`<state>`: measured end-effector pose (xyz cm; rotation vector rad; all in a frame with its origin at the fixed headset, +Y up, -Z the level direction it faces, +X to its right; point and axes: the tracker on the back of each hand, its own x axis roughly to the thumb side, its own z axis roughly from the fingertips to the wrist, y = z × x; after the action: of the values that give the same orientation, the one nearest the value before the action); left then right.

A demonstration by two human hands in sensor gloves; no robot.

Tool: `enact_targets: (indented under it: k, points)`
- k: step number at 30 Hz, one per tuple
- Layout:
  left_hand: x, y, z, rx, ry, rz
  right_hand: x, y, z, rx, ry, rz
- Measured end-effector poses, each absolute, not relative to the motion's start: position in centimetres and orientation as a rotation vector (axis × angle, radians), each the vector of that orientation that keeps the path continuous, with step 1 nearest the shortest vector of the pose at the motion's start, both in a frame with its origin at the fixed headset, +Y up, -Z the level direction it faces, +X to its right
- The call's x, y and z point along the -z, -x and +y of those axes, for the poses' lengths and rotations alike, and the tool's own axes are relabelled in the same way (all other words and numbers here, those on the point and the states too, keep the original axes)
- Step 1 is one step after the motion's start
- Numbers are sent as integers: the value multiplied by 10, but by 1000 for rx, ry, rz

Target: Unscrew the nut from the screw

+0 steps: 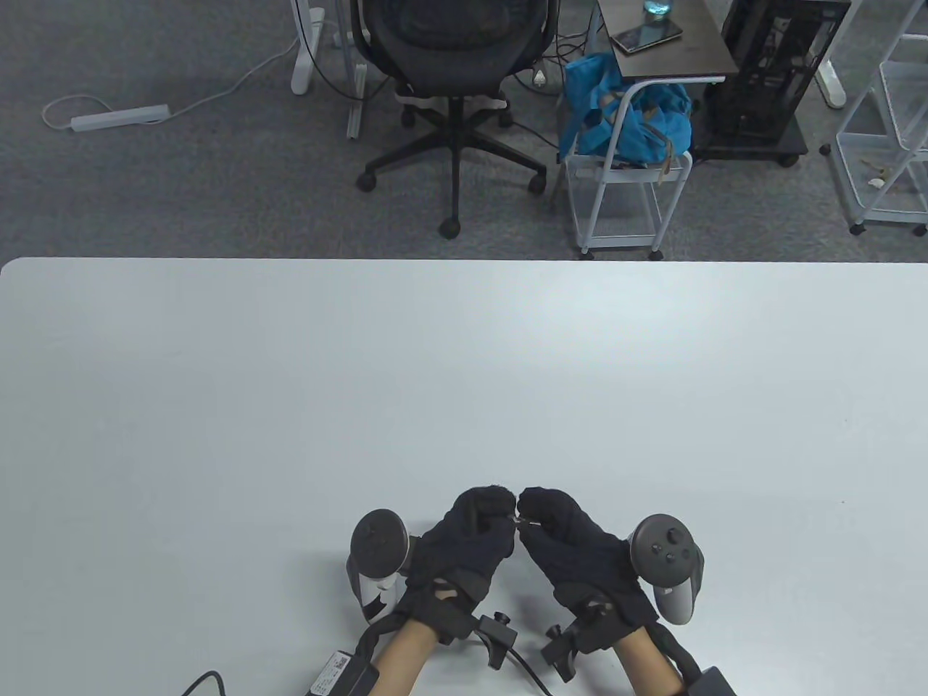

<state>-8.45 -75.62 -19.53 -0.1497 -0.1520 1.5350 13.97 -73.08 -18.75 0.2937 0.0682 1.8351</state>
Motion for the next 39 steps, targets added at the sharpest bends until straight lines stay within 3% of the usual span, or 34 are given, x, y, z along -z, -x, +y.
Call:
enact_targets:
  k: [7,23,31,39]
  points:
    - [196,84,-756,-1524,146,-164,187,-142,-742,-1828,-174,105]
    - [196,86,-756,-1565,143,-135,189,-140,-733,-1783,-306,97]
    - [196,85,-756,-1541,141,-153,187,-143,-742,-1812,-181,116]
    - [195,84,-756,-1529,112,-185,189,-140,-739,-1776,-237,114]
